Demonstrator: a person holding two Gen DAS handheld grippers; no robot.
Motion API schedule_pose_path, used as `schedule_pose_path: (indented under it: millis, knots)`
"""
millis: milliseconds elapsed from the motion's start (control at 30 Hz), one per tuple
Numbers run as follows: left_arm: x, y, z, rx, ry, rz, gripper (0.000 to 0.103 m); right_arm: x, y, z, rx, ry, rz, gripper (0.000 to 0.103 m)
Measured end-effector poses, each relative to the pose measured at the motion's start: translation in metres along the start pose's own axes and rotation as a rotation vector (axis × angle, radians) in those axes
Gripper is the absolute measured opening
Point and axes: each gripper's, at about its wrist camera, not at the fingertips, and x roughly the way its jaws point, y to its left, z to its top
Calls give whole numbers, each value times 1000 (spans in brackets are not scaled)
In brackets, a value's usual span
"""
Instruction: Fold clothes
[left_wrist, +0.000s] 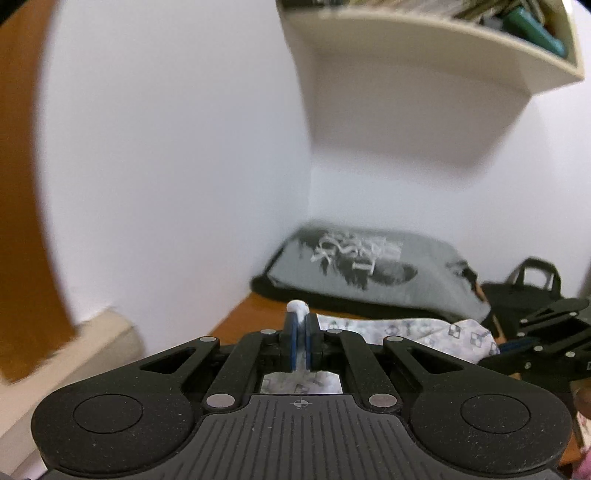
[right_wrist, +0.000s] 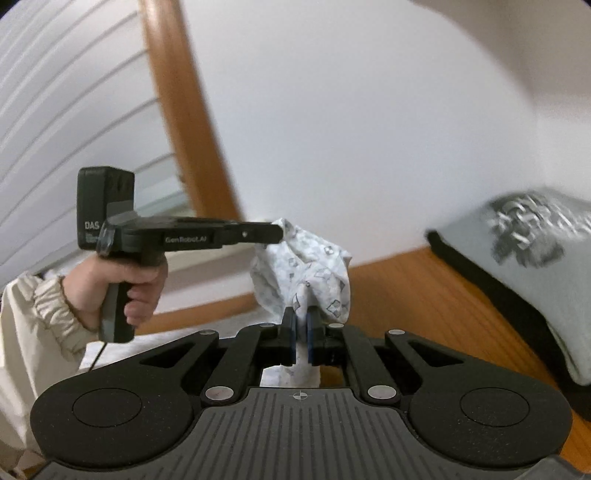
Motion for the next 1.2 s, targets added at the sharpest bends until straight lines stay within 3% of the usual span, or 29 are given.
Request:
schedule_pose_path:
  millis: [400, 533, 700, 800, 867, 933, 1033, 1200]
  knots:
    - [-174, 7, -31, -115, -198, 176, 4, -11, 129, -11, -175, -25, 242, 6]
    - [-213, 23, -58, -174, -221, 232, 4, 5, 175, -33, -226, 23, 329, 6]
    - [-230, 46, -108, -295, -182, 301, 5, 39, 207, -68, -255, 123, 353, 7]
    - [-240, 64, -136, -397, -160, 362, 8, 57, 213, -79, -267, 176, 351, 12]
    - [-246, 70, -147, -450, -150, 371, 8, 59, 208, -78, -254, 180, 358, 29]
    - [-249, 70, -151, -473, -138, 375, 9, 53, 204, -75, -258, 160, 366, 34]
    - [-249, 66, -156, -495, -114, 376, 43, 52, 200, -68, -271, 143, 352, 35]
    - [-236, 52, -166, -512, -21, 351, 46, 59, 184, -60, -303, 146, 277, 35]
